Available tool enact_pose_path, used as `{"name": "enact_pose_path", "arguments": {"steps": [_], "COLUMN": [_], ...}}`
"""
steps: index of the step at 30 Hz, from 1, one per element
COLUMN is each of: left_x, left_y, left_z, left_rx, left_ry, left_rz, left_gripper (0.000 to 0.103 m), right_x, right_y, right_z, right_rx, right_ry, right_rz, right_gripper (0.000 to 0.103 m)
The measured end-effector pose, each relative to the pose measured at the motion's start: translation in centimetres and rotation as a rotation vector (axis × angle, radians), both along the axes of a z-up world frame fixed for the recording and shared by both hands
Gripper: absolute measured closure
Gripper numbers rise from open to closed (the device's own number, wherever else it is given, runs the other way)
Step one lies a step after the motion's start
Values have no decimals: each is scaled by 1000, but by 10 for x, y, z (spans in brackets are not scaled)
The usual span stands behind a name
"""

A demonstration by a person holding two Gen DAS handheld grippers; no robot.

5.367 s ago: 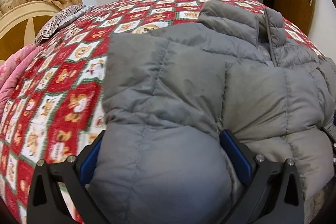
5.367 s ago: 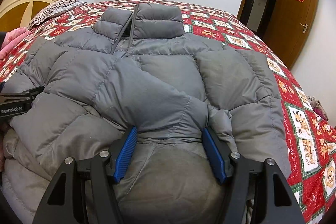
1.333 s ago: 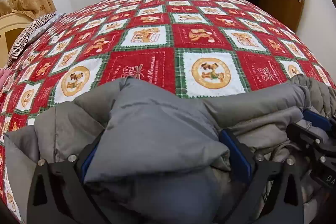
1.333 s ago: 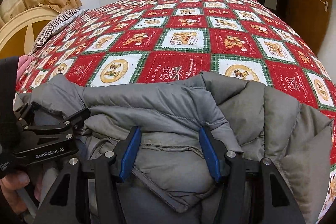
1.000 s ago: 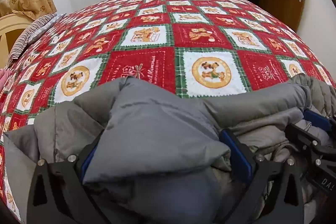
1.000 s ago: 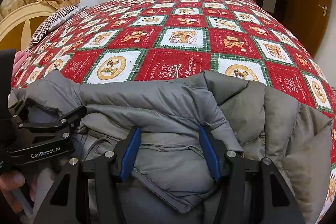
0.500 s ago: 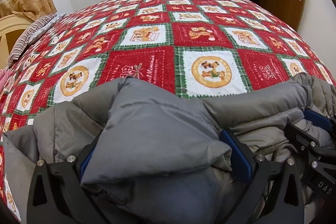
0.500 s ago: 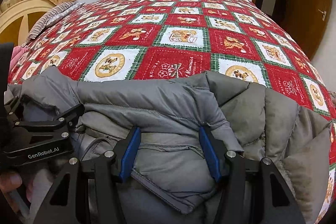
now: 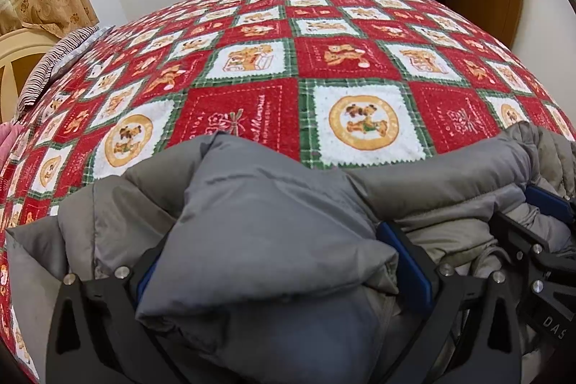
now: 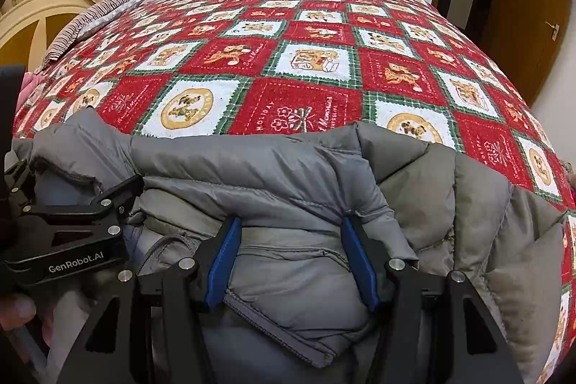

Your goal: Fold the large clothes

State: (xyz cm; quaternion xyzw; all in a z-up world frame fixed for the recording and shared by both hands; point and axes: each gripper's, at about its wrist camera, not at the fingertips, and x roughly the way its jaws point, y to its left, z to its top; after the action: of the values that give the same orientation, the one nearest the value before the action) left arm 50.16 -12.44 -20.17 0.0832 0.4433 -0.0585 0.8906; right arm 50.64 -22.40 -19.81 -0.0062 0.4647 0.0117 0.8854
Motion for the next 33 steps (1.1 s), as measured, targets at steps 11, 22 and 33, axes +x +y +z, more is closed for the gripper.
{"name": "enact_pose_path", "arguments": {"steps": [11,22,33], "left_x": [-61,-283,-379], "left_y": [42,162,204], "left_z": [78,46,18], "left_rx": [-125,42,-75], "left_ry": [-66,19,54], "left_rz": [-34,-55,32], "left_gripper": [0,0,0], "right_x": [-43,-272,-433], "right_y": [-25,-90,-104], "right_z": [56,48,19], "right_rx": [76,87,129], "right_ry": [-42,-2,-19], "right_rz": [21,-76,-146], "right_gripper": [24,23,23]}}
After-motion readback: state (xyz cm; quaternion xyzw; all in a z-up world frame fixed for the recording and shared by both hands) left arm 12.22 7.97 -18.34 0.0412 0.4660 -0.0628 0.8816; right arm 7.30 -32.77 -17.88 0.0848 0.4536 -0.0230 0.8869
